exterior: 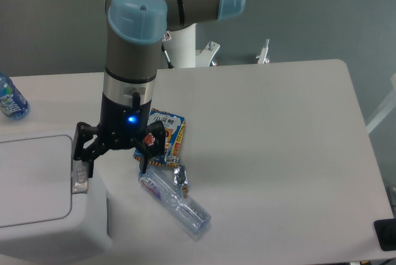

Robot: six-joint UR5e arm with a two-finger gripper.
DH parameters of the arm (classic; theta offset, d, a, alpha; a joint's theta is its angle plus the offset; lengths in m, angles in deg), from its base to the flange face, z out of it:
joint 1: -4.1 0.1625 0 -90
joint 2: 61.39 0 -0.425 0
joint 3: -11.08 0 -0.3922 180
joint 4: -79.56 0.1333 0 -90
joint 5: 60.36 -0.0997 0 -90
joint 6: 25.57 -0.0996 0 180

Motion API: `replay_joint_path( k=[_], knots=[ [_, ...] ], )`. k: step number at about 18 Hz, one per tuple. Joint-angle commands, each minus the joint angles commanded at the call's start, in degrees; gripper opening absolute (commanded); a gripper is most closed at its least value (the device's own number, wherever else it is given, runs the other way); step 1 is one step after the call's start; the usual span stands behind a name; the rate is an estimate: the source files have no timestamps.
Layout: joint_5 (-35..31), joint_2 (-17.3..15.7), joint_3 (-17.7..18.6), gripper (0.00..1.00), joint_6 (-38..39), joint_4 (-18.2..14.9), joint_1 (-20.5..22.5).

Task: Open the trash can
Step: 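Pull the lid handle to swing the trash can lid open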

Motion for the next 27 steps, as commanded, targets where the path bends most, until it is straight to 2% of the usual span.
replay_joint_path(
  k=[10, 15, 27],
  knots=[
    [0.18, -0.26, -0.44, 1.0, 0.09, 0.0, 0.09],
    [0.18, -0.18, 0.44, 1.0, 0.18, 2.2, -0.35],
    [0.09, -0.09, 1.23, 1.0, 0.18, 2.46, -0.44]
  ],
)
